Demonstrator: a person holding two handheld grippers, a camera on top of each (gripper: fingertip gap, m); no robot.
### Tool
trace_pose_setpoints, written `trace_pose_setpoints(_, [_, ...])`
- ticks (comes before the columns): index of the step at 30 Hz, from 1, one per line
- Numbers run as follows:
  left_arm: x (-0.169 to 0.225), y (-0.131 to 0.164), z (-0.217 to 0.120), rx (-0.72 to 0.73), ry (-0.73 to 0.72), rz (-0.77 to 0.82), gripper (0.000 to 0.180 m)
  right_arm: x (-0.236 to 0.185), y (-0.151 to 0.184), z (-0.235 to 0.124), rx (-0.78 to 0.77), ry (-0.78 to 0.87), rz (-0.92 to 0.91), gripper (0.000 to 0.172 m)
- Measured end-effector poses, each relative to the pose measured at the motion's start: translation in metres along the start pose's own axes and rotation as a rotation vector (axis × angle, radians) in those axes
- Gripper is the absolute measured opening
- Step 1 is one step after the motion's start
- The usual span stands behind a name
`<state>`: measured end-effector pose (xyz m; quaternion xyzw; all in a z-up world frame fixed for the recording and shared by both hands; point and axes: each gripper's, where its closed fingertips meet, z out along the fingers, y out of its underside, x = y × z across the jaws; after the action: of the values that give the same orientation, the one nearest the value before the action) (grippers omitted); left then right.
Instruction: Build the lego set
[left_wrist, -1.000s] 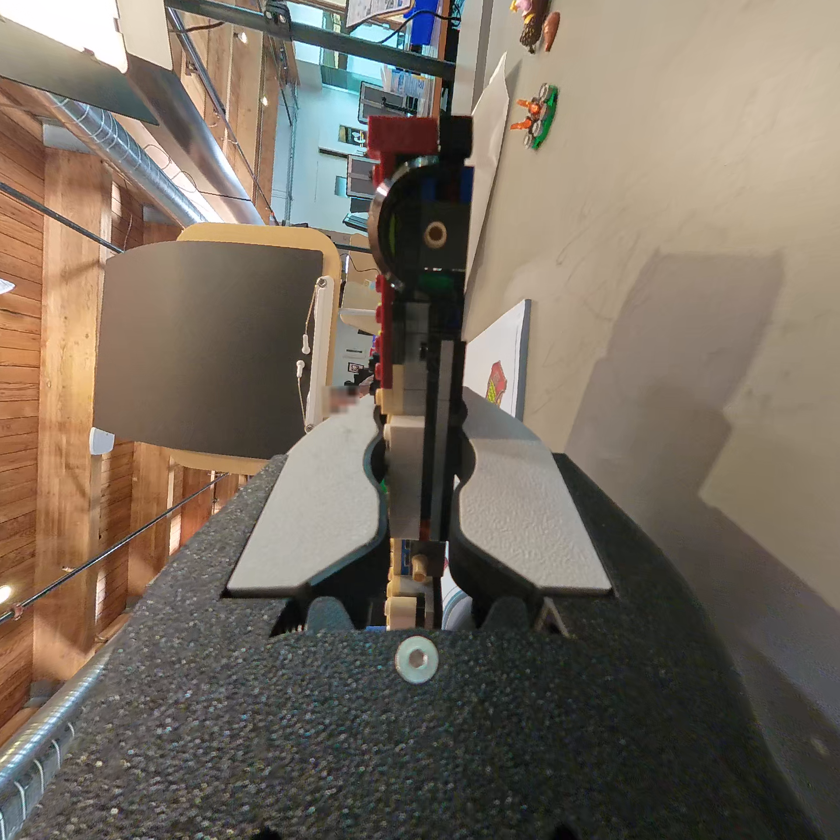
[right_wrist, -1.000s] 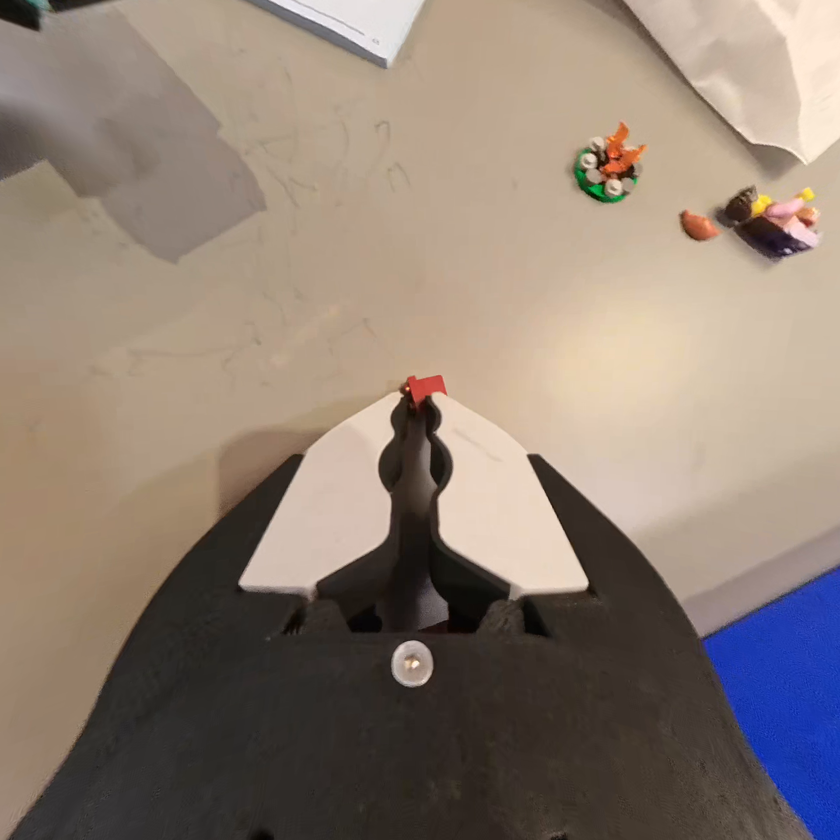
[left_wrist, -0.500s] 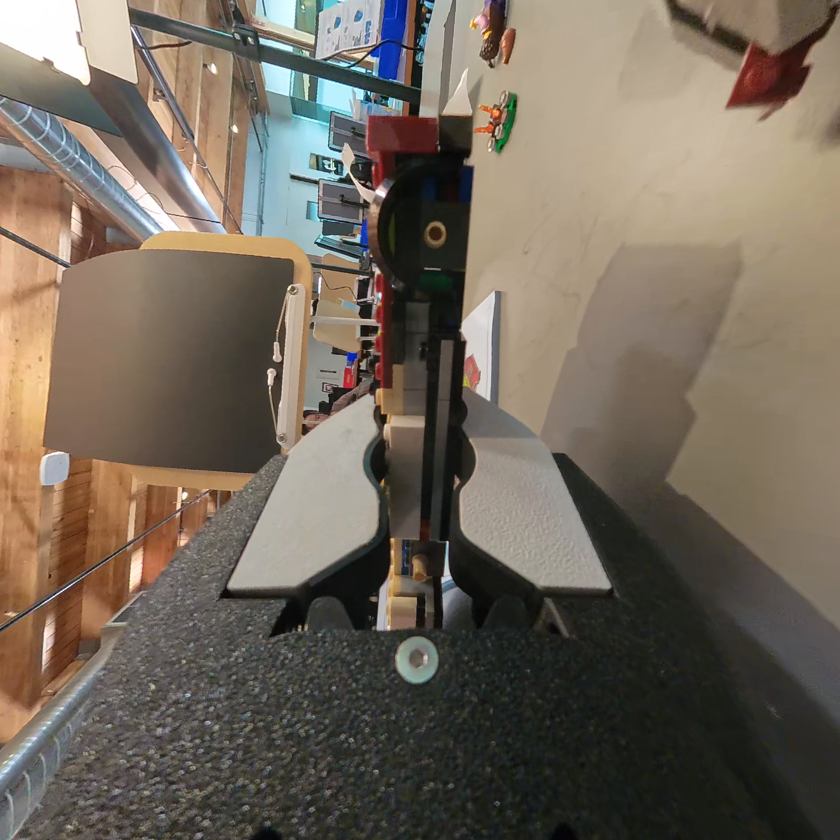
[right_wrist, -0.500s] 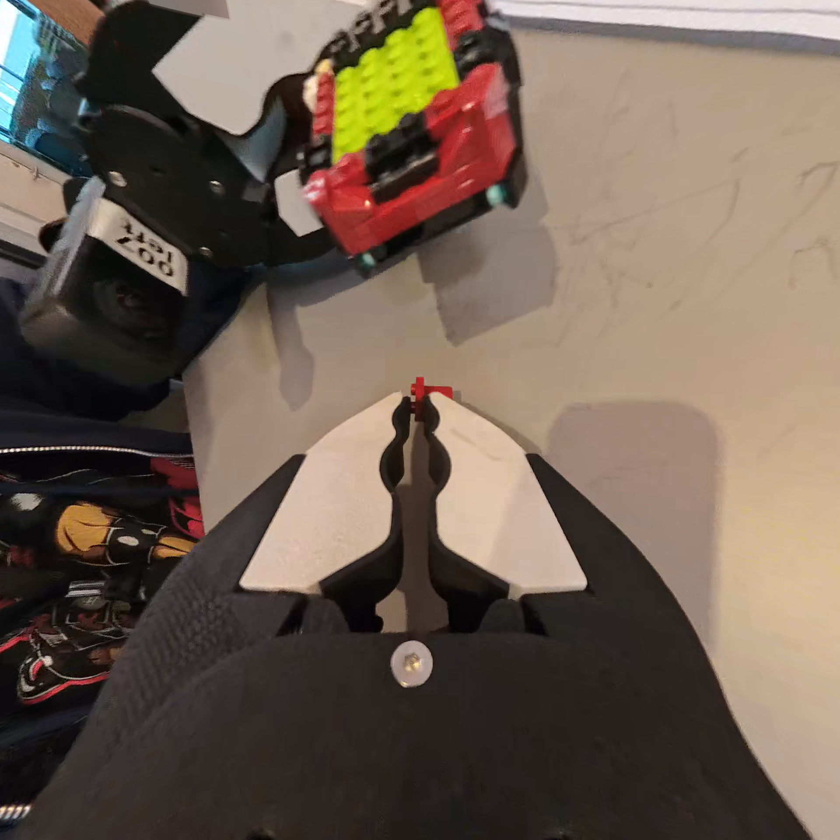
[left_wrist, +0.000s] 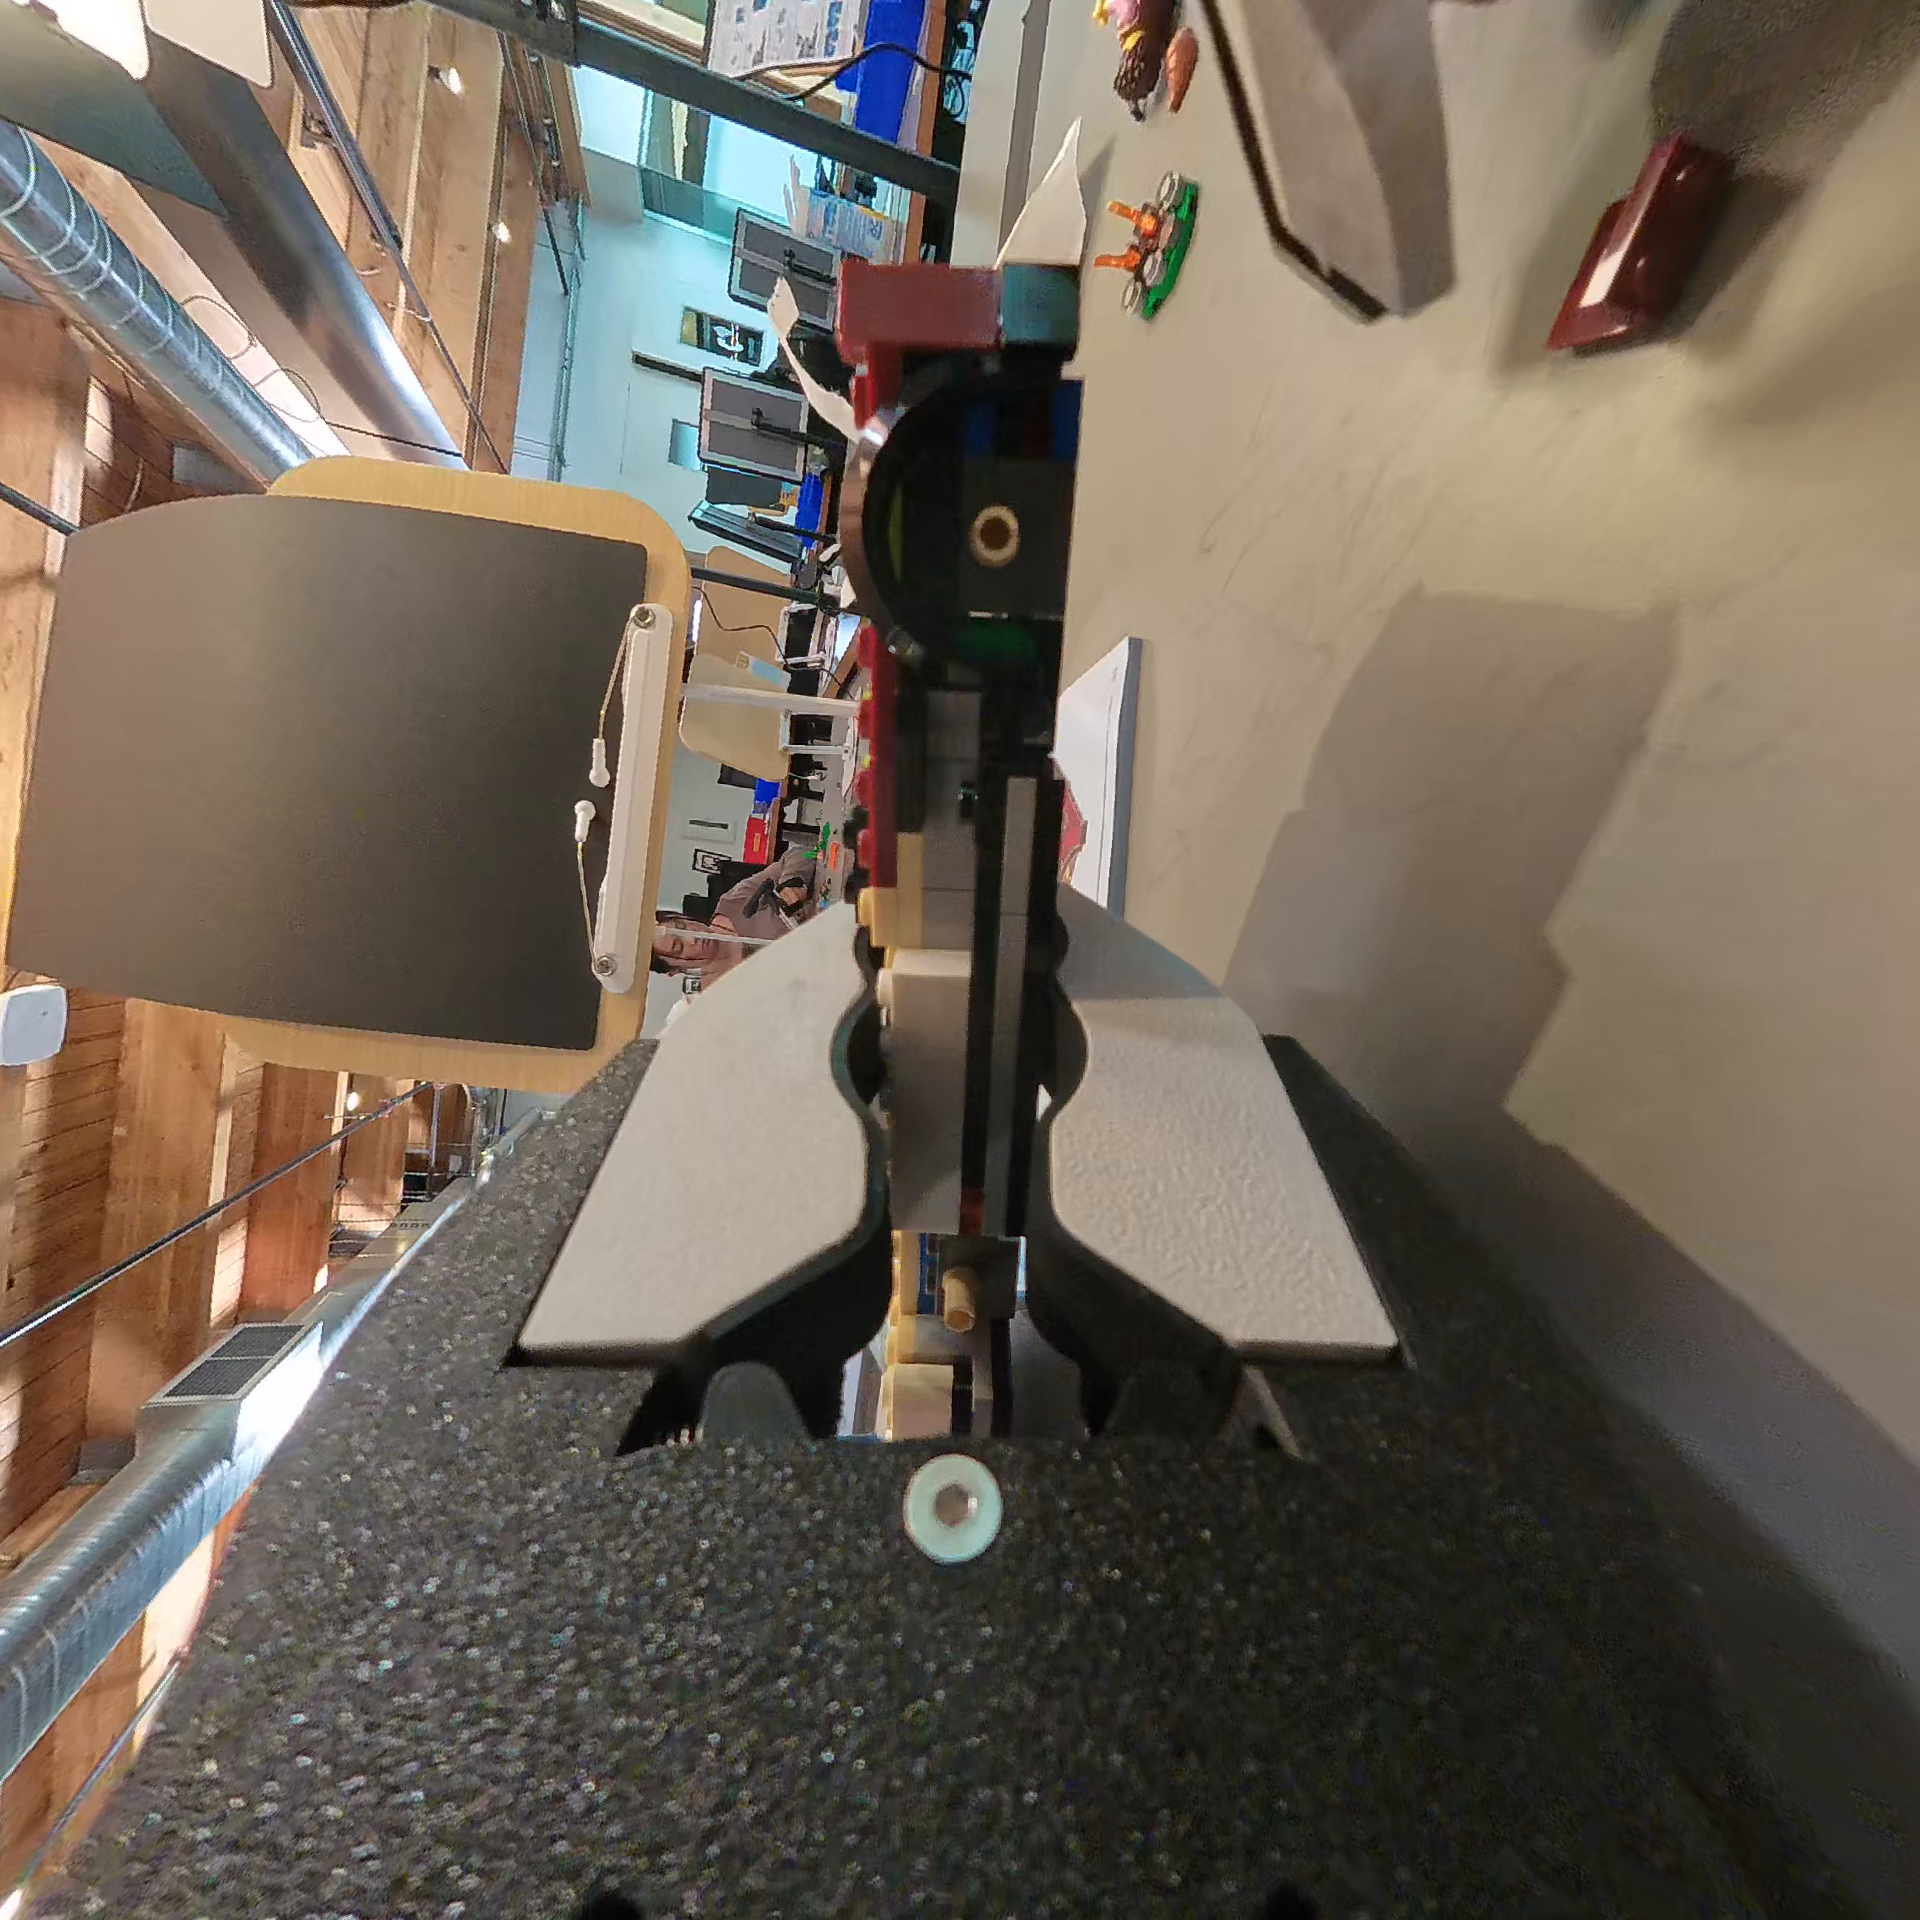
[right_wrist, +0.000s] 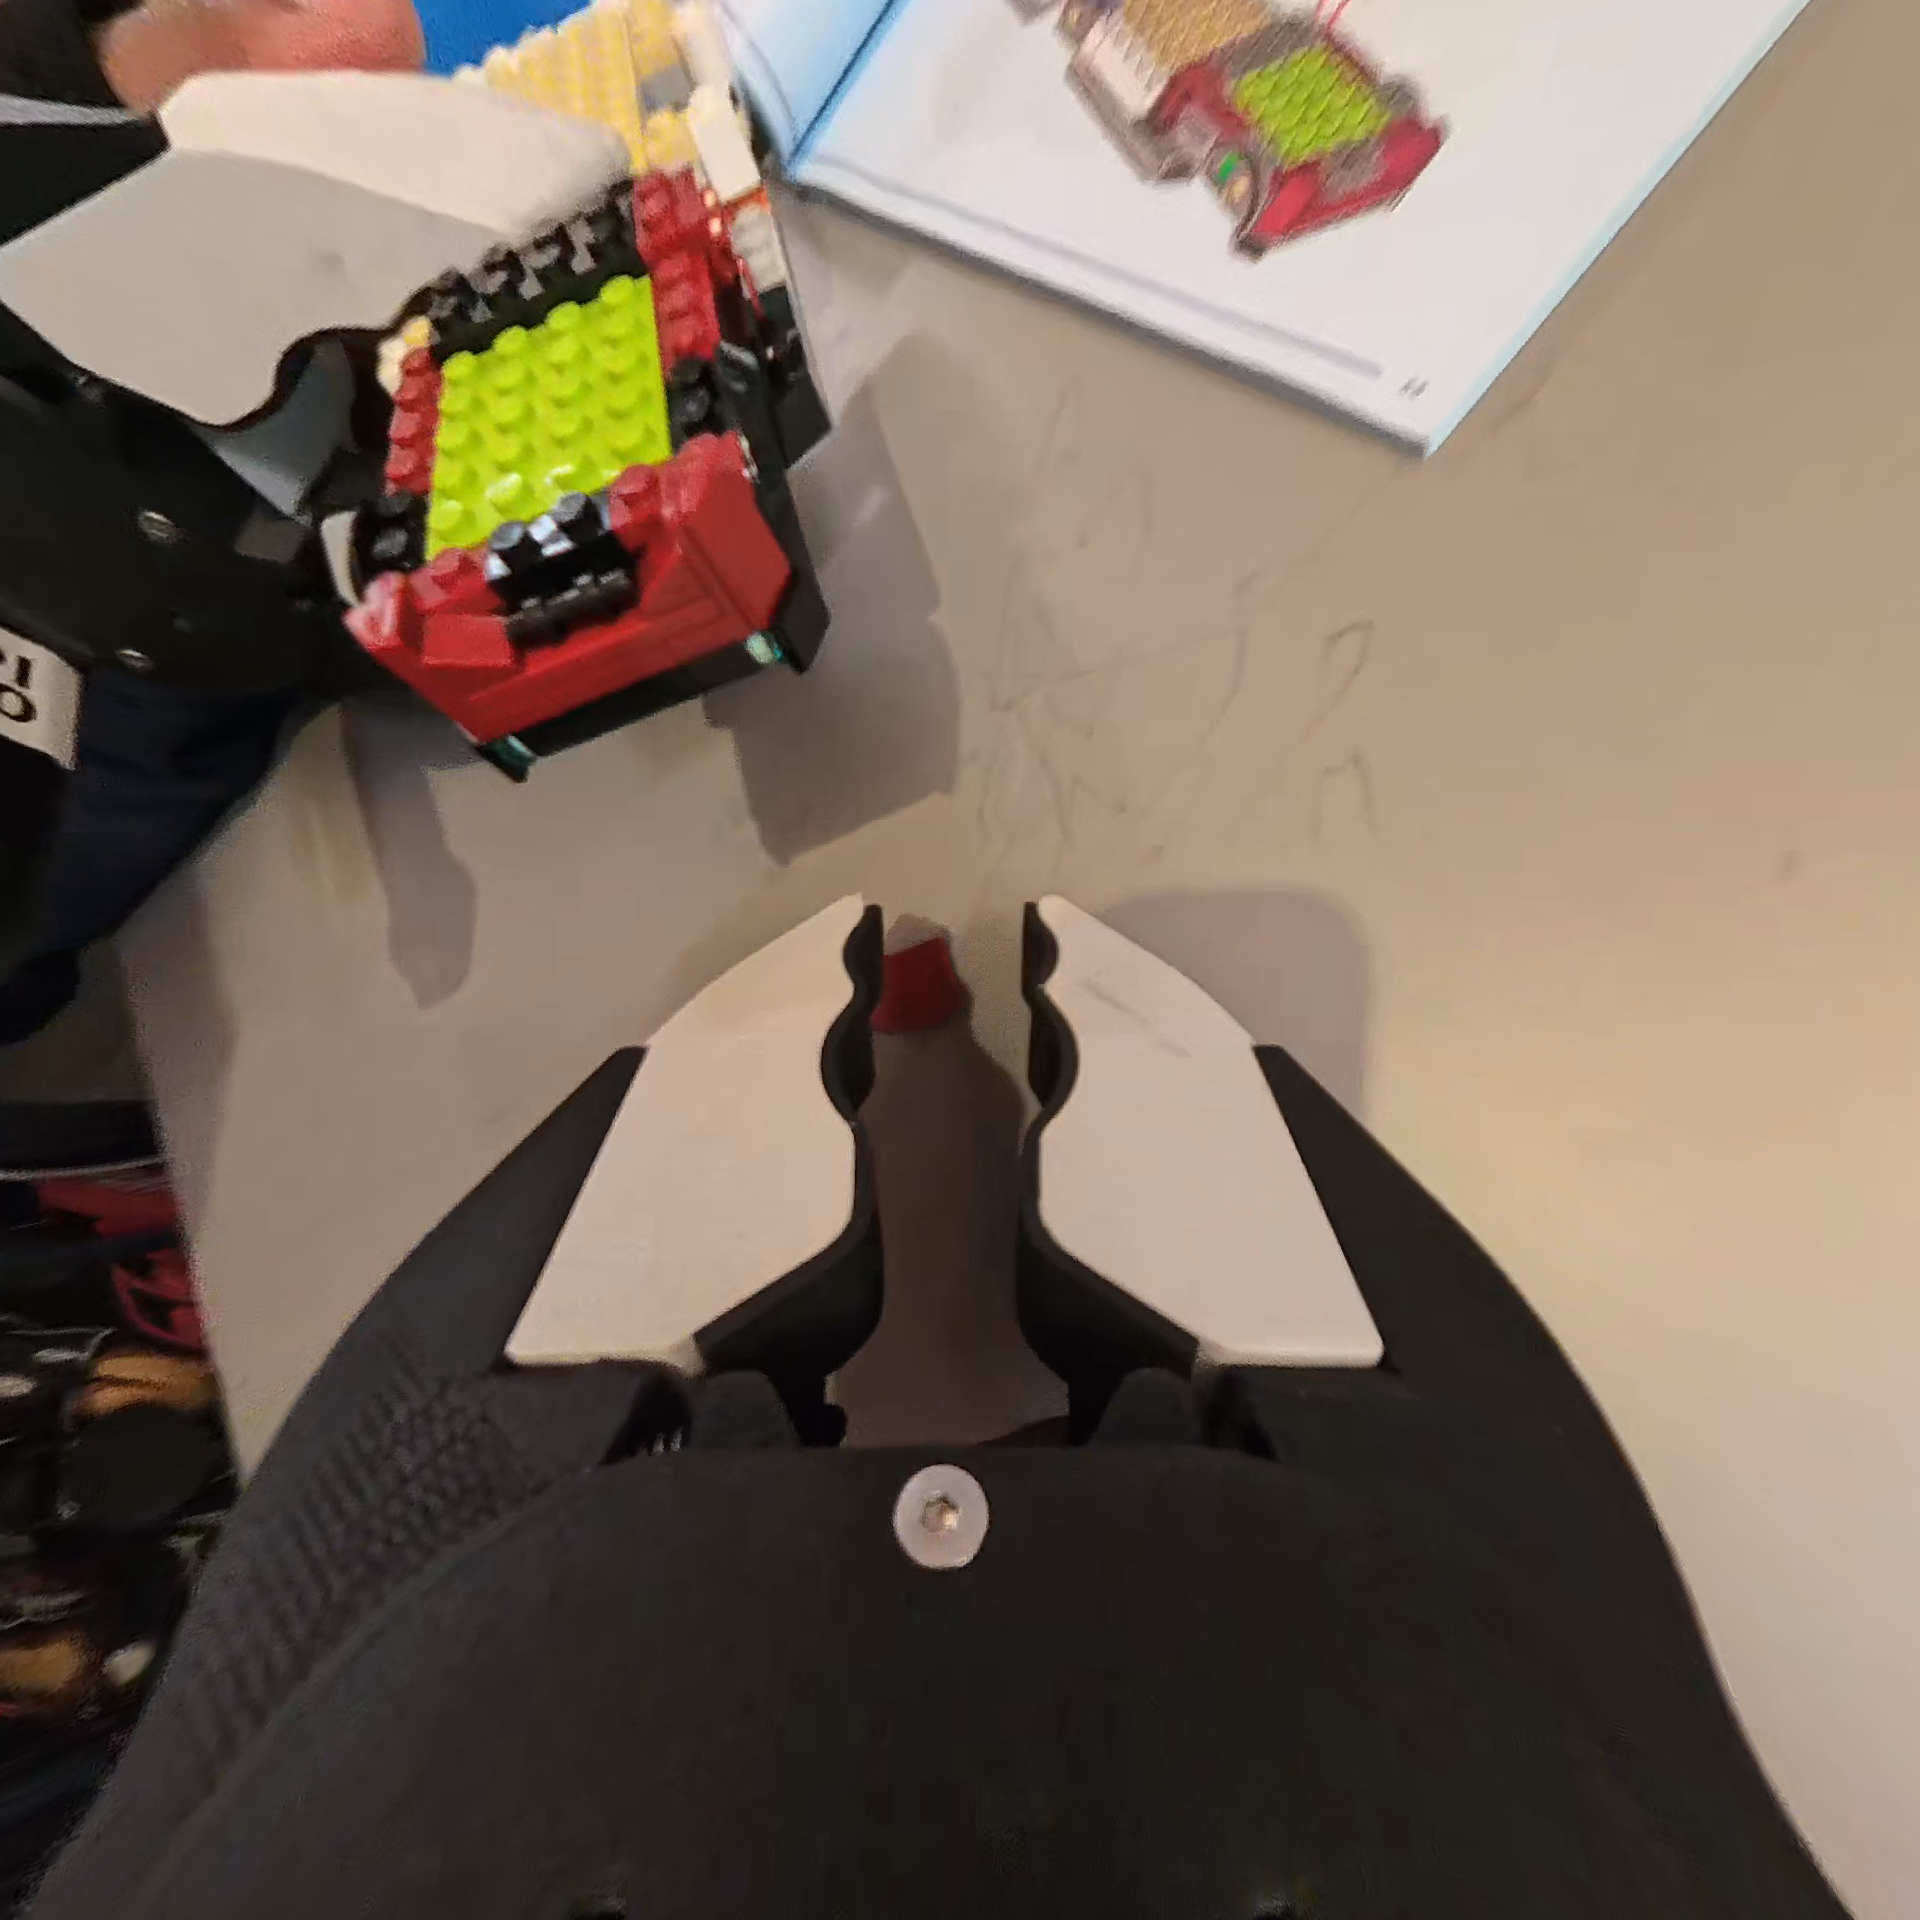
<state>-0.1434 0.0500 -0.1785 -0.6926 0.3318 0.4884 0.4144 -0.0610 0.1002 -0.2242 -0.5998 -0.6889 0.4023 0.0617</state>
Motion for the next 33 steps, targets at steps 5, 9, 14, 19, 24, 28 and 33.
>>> trace_pose_setpoints(5, [0.002, 0.004, -0.004, -0.007, 0.01, -0.016, 0.025, -0.005, 0.004, -0.016, 0.051, 0.096, -0.236, 0.025])
trace_pose_setpoints(9, [0.004, 0.004, -0.006, -0.01, 0.024, -0.016, 0.025, -0.025, 0.008, -0.012, 0.059, 0.058, -0.336, 0.017])
trace_pose_setpoints(14, [0.006, 0.004, -0.012, -0.009, 0.036, -0.031, 0.025, -0.026, 0.018, 0.0, -0.008, 0.138, -0.385, 0.02])
trace_pose_setpoints(19, [0.007, 0.002, -0.017, 0.005, 0.048, -0.039, 0.025, -0.025, 0.024, 0.006, -0.046, 0.155, -0.362, 0.024])
trace_pose_setpoints(24, [0.006, -0.001, -0.02, 0.01, 0.037, -0.055, 0.025, -0.031, 0.032, 0.008, -0.103, 0.179, -0.431, 0.021])
trace_pose_setpoints(28, [0.007, 0.0, -0.021, 0.006, 0.04, -0.068, 0.025, -0.038, 0.029, 0.005, -0.079, 0.168, -0.487, 0.021])
trace_pose_setpoints(33, [0.008, -0.001, -0.022, 0.01, 0.046, -0.076, 0.025, -0.041, 0.027, 0.001, -0.056, 0.161, -0.577, 0.022])
